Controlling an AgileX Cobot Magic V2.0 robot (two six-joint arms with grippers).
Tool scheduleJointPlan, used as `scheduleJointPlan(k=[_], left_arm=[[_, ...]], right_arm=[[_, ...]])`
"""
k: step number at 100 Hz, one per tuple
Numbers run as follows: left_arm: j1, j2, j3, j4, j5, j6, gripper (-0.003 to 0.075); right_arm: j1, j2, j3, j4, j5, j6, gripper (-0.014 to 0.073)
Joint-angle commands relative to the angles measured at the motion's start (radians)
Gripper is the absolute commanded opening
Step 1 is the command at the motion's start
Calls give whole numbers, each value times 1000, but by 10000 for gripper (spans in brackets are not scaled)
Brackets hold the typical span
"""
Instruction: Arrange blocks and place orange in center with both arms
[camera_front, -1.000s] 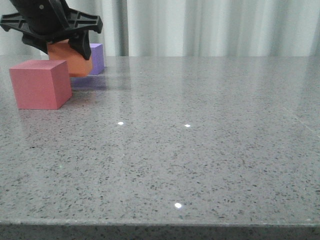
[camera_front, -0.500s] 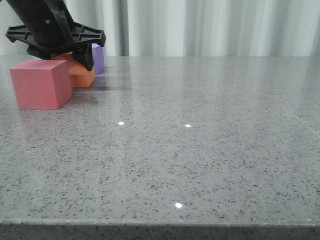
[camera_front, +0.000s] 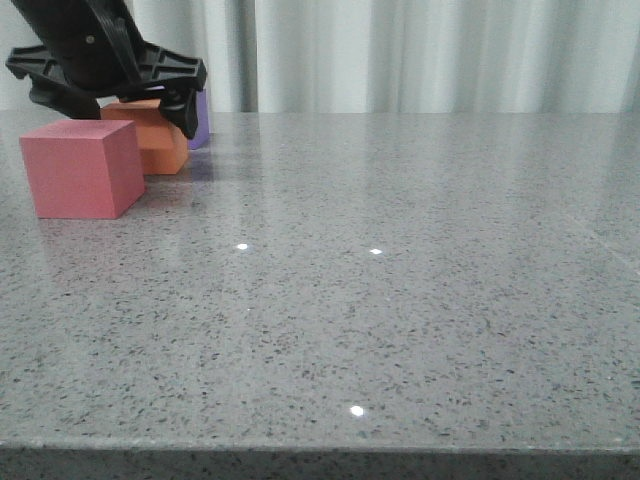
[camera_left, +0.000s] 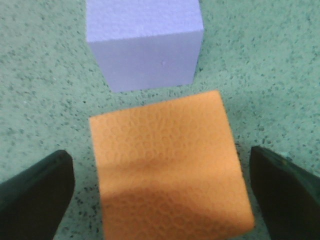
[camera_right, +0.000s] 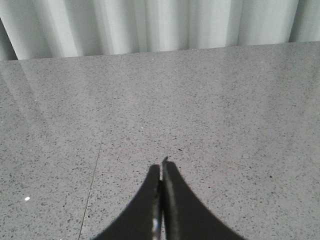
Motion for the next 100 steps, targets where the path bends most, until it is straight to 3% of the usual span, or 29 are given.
scheduleJointPlan(k=[1, 27, 57, 100], left_arm=[[2, -103, -37, 12, -32, 1, 657], [5, -352, 61, 21, -31, 1, 657], [5, -782, 388, 44, -113, 1, 657], [5, -1340, 822, 58, -112, 1, 634]], right_arm=[[-4, -1, -23, -18, -80, -2, -69], [-4, -1, -23, -18, -80, -2, -69], [-4, -1, -23, -18, -80, -2, -69], [-4, -1, -23, -18, -80, -2, -69]])
